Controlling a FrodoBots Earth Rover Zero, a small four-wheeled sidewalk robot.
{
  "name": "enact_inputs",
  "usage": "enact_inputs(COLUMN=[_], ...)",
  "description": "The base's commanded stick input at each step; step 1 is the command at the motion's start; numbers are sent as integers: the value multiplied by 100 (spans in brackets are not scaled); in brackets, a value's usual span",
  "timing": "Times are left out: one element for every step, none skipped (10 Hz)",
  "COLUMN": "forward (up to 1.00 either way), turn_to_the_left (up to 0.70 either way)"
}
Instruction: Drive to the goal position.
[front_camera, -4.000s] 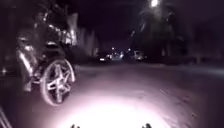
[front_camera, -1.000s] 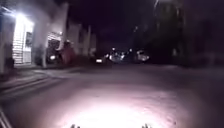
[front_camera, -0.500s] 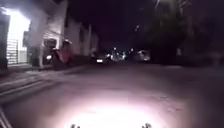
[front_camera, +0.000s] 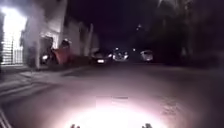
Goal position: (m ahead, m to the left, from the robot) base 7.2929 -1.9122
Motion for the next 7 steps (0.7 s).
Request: enact_inputs(forward=[85,85,85,85,85,85,85], turn_to_the_left=[0,0,0,0,0,0,0])
